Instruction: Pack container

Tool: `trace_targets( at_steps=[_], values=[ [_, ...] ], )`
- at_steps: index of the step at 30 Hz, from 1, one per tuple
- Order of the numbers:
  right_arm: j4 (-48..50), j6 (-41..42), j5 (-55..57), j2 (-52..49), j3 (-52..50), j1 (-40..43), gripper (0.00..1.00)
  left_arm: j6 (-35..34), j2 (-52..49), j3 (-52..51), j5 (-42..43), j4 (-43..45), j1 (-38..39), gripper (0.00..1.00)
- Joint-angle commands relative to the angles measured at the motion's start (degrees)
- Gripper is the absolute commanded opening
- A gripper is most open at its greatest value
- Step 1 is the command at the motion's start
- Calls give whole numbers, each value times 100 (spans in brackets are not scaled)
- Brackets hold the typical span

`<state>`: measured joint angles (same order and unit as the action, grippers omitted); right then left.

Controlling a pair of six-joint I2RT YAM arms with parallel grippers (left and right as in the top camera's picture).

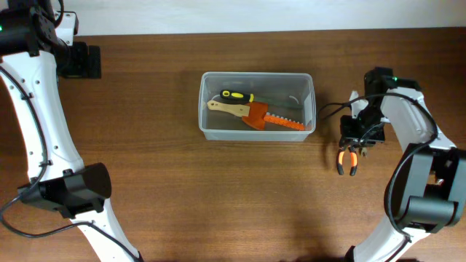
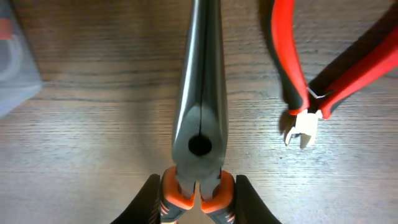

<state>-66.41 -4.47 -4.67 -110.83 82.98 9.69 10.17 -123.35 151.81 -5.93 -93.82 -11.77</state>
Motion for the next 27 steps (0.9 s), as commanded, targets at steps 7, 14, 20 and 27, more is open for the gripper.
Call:
trace_targets(
  at_steps=[7,14,20,27],
  values=[
    [-590,74,-116,114,1357,-549,14,-70,28,11,76,11,-35,99],
    [-702,264,-114,114,1770,-857,11,-70,28,11,76,11,-35,99],
    [-931,264,-116,114,2564,-1222,9,-70,28,11,76,11,-35,99],
    [-992,262,-114,114,3469,-1945,4,-70,28,11,76,11,-35,99]
  ],
)
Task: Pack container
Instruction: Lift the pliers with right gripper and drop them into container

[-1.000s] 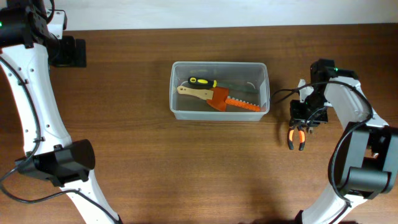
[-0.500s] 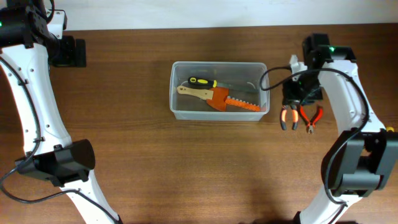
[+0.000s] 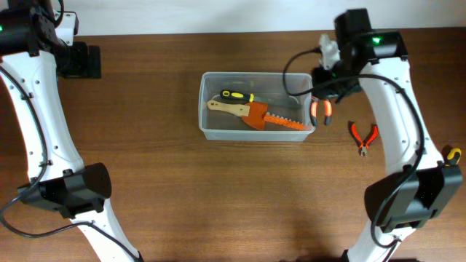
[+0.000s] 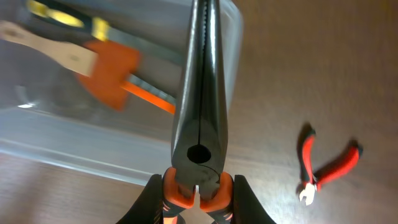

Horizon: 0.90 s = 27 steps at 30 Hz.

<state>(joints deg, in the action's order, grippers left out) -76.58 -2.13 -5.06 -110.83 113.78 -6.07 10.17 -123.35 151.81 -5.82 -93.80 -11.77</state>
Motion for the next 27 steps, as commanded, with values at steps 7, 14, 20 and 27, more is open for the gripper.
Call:
trace_targets(
  at_steps=[7,14,20,27],
  values=[
    [741,-1797,-74,81,457,-1104,4,-70,28,11,68,9,-35,99],
    [1725,-3464,-103,46,452,-1668,4,-72,28,11,68,9,-35,99],
    [2035,-4312,-654,-273,452,-1989,4,-70,28,11,66,9,-35,99],
    [1786,-4312,-739,-1036,452,-2192,4,-70,28,11,68,9,-35,99]
  ],
)
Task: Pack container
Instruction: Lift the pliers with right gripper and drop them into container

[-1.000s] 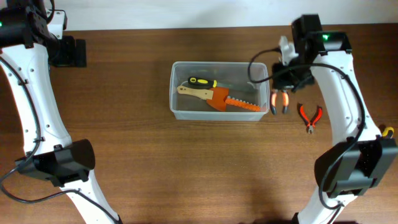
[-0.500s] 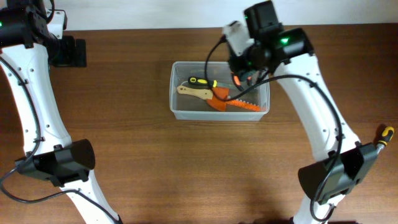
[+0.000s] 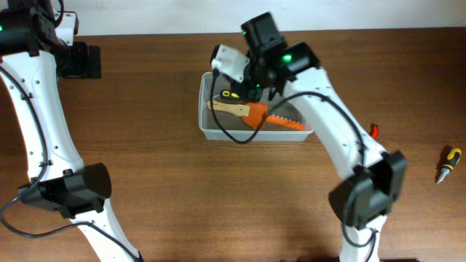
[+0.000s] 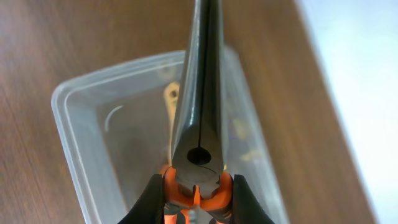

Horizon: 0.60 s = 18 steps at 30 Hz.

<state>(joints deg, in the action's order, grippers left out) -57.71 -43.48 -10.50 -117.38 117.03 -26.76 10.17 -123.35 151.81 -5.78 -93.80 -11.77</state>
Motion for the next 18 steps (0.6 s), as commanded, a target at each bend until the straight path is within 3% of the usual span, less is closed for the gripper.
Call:
trace_targets(
  at_steps=[1,10,12,14,18],
  values=[
    [-127,-184,-181,-485,127,-146,4,-70,28,11,61,9,-35,99],
    [-664,-457,372,-1088,127,-286,4,-70,28,11,61,9,-35,99],
    [-702,-452,417,-1099,127,-328,19,-70,28,11,61,9,-35,99],
    [-702,-387,745,-1080,129,-376,48,-70,28,11,63,9,-35,99],
    [-704,39,1508,-898,168,-466,42,-70,28,11,63,9,-35,99]
  ],
)
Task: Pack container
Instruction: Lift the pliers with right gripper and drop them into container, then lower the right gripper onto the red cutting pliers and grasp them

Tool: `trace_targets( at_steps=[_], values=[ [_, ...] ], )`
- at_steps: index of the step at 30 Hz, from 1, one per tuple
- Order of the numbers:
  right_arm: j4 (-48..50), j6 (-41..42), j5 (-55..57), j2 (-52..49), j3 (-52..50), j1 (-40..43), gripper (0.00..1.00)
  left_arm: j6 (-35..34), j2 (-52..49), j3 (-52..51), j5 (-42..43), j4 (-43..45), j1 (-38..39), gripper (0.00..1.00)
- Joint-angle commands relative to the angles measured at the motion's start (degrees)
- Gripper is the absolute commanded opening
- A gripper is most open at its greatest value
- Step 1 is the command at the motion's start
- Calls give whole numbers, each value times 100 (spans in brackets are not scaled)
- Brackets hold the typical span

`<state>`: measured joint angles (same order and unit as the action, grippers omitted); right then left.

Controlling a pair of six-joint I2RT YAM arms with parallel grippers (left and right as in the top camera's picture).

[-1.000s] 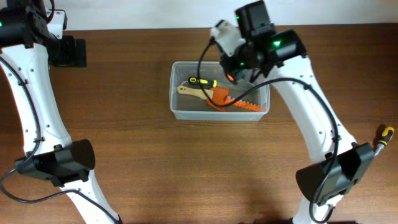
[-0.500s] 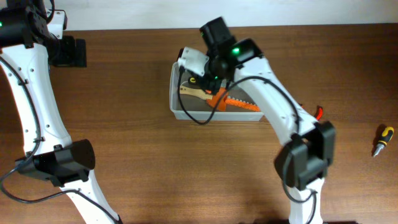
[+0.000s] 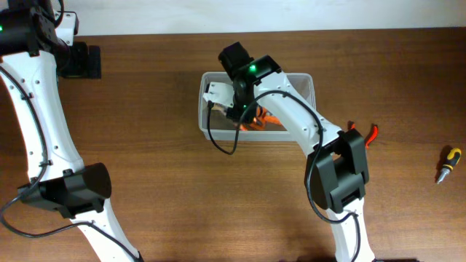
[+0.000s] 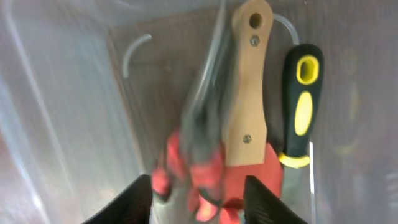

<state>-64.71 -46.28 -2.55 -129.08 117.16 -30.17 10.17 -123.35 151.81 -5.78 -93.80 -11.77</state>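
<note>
A clear plastic container [image 3: 309, 84] stands mid-table, and my right gripper [image 3: 244, 109] reaches down into its left half. In the right wrist view its wall [image 4: 62, 93] and floor fill the frame. My right gripper [image 4: 199, 202] is open, fingers spread wide. Between and beyond them lie the pliers [image 4: 199, 143], grey-nosed with orange-red handles, blurred and free of the pads. Beside them rest a wooden-handled saw [image 4: 249, 93] and a yellow-and-black screwdriver [image 4: 301, 106]. My left gripper [image 3: 80, 60] is at the far left table edge, its jaws unclear.
Red cutters [image 3: 368, 133] lie on the table right of the container, partly behind my right arm. Another screwdriver [image 3: 445, 161] lies near the right edge. The left arm's column runs down the left side.
My right gripper was shut on the pliers above the container. Now it is lower inside the container's left half, open, and the pliers are loose beside the saw handle.
My right gripper was shut on the pliers on the table next to the red cutters. Then it held them above the container's right end, then over its left part. Now it is open and the pliers are in the container.
</note>
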Motion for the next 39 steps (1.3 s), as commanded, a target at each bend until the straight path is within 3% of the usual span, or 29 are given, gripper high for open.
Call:
trace_targets(
  at_steps=[1,2,6,8,11,15,22,29,33,39],
  values=[
    [-4,433,804,345,197,-133,43,-70,28,11,63,9,-35,99],
    [-9,553,848,496,284,-136,48,-70,28,11,63,9,-35,99],
    [-87,1246,1220,944,675,-83,49,-70,28,11,61,9,-35,99],
    [-199,1834,1515,1209,911,46,49,-70,28,11,61,9,-35,99],
    [-481,2883,1672,1611,1233,466,58,-70,28,11,61,9,-35,99],
    [-918,4426,1456,2076,1351,1440,70,-70,28,11,61,9,-35,99],
    [-1963,5661,254,1982,1165,3530,71,-70,28,11,63,9,-35,99],
    [-1996,5880,-195,1775,-275,4581,72,-70,28,11,61,9,-35,99],
    [-1248,5748,-201,1775,-1757,4747,73,-70,28,11,63,9,-35,99],
    [-439,5243,-195,1775,-3080,4741,73,-70,28,11,61,9,-35,99]
  ],
)
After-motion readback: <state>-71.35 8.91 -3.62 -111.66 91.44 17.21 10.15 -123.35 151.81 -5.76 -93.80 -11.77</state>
